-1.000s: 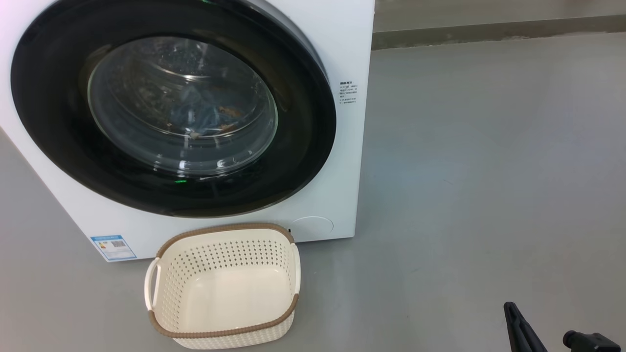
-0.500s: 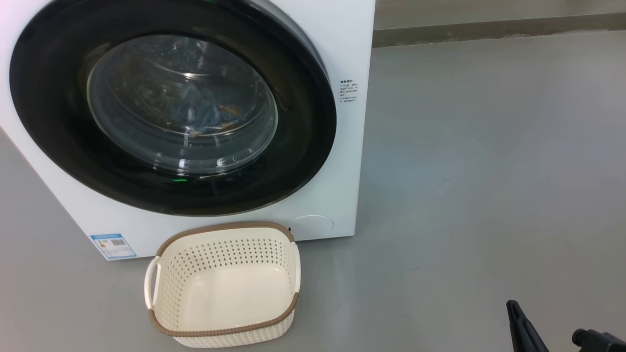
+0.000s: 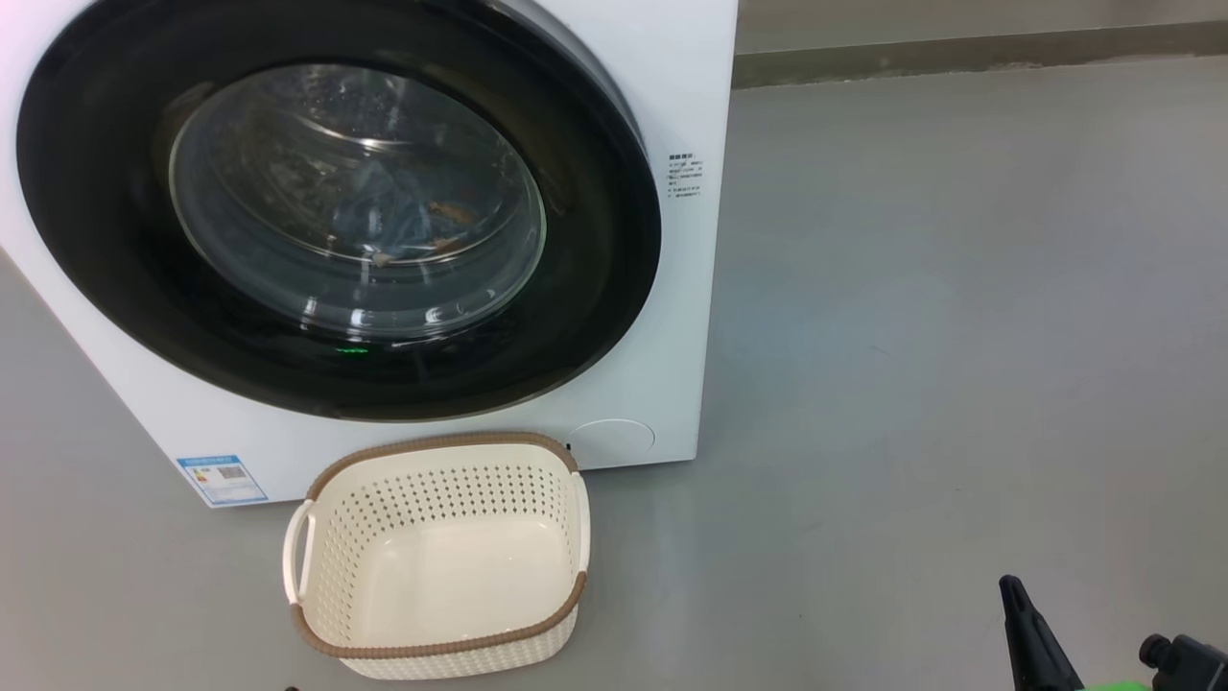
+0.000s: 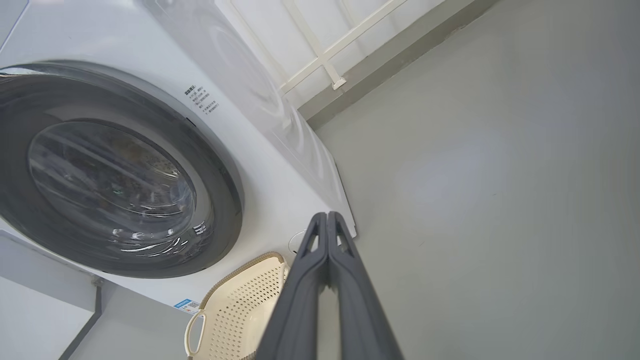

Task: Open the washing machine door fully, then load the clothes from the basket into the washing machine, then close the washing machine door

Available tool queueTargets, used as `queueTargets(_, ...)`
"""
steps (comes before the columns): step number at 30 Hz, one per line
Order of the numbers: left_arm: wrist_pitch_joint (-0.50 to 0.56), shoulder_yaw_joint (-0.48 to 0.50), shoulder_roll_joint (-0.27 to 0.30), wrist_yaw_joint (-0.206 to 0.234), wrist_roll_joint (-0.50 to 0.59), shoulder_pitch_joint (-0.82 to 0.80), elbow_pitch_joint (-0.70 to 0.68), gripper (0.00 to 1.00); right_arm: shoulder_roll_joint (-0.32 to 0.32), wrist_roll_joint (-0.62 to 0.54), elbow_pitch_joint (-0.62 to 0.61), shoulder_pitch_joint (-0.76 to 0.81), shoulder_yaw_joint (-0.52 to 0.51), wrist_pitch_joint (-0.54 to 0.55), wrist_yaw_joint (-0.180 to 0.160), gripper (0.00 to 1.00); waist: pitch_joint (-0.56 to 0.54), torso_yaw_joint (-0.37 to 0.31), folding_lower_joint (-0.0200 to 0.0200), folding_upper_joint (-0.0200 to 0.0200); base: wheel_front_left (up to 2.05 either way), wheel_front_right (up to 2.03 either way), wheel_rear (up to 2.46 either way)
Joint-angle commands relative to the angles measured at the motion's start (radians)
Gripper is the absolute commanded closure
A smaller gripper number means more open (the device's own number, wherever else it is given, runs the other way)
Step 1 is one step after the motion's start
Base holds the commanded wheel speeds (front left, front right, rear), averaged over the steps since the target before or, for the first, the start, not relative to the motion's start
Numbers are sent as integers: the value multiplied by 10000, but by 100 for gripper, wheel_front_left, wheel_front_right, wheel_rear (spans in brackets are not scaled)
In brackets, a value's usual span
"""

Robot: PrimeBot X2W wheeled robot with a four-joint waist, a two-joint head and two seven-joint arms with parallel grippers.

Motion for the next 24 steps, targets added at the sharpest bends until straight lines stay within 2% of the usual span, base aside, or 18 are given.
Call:
queueTargets(1,57,190,153,-97,-330,-491,-177,100,-59,336,-223,-428,-6,59,-21,100,6,1,0,0,0,0,0)
queueTargets(24,702,446,200,-288,-2609,-1079,-82,100,1,2760,-174,-811,-78,712,-31,100,82,10,0,0,0,0,0)
